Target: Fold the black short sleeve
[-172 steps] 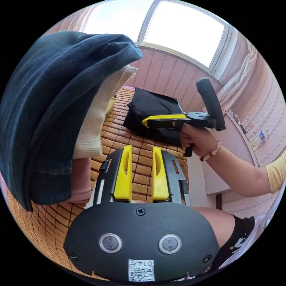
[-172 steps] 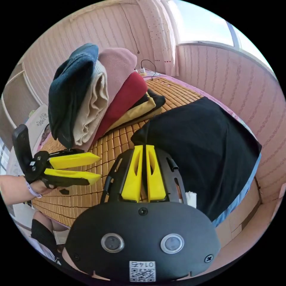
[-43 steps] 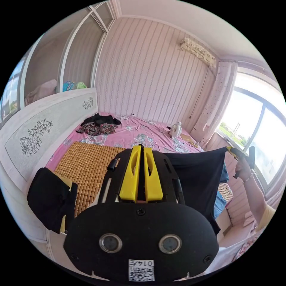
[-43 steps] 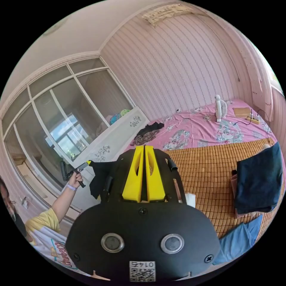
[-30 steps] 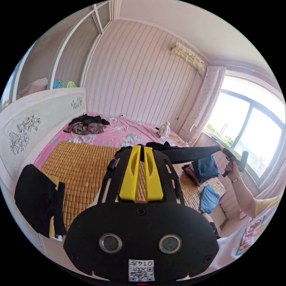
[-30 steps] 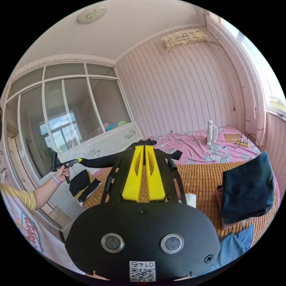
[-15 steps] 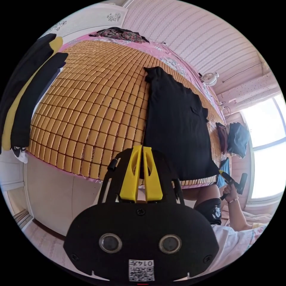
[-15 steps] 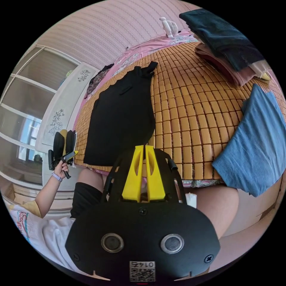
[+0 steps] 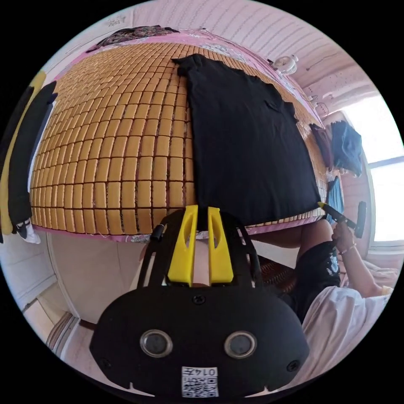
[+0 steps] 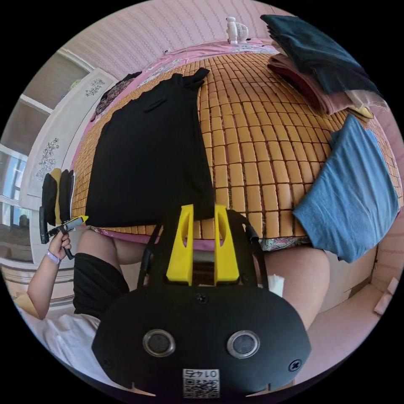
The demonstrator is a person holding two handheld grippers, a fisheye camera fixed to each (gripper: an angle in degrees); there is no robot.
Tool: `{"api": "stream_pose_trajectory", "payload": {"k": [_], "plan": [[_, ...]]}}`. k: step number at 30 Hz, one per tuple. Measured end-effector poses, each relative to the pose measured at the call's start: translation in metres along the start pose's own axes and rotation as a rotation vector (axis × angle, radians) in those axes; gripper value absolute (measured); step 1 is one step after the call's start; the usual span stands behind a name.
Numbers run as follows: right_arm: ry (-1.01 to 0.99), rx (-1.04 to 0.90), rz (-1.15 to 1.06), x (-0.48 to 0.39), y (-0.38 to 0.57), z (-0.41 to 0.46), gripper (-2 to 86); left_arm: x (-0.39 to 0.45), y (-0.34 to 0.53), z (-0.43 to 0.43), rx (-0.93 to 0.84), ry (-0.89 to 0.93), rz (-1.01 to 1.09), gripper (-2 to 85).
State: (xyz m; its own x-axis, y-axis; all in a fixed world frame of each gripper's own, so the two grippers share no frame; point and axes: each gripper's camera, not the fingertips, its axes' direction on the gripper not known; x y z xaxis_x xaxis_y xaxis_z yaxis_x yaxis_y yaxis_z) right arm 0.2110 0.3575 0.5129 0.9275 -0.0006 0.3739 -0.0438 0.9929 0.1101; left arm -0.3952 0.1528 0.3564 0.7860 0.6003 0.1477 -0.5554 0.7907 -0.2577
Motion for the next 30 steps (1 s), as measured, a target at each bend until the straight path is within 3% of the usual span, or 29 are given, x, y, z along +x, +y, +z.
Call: {"api": "stream_pose_trajectory", "payload": {"k": [4, 7, 13, 19, 24, 30], "plan": [[-0.068, -0.047, -0.023, 0.011, -0.004, -0.002, 2.5, 0.009, -0.013, 0.004, -0.061, -0.047, 0.028, -0.2], [-0.157, -0.090, -0.074, 0.010, 0.007, -0.005, 1.9, 0.004, -0.010, -0.006, 0.001, -0.092, -0.006, -0.4], [-0.099, -0.056, -0.086, 0.005, 0.043, -0.002, 4.8, -0.013, 0.006, 0.002, -0.029, -0.028, -0.087, 3.9], [-0.086, 0.099, -0.068, 0.010, 0.072, -0.020, 4.8, 0.008, 0.040, -0.021, 0.177, 0.060, -0.043, 4.8], [0.222, 0.565, -0.243, -0.039, 0.138, -0.070, 2.2, 0.038, 0.048, -0.020, 0.244, 0.096, 0.045, 4.4], [0.219, 0.515, -0.450, -0.063, 0.154, -0.054, 4.4, 0.072, 0.032, 0.002, 0.262, 0.120, 0.122, 4.3]]}}
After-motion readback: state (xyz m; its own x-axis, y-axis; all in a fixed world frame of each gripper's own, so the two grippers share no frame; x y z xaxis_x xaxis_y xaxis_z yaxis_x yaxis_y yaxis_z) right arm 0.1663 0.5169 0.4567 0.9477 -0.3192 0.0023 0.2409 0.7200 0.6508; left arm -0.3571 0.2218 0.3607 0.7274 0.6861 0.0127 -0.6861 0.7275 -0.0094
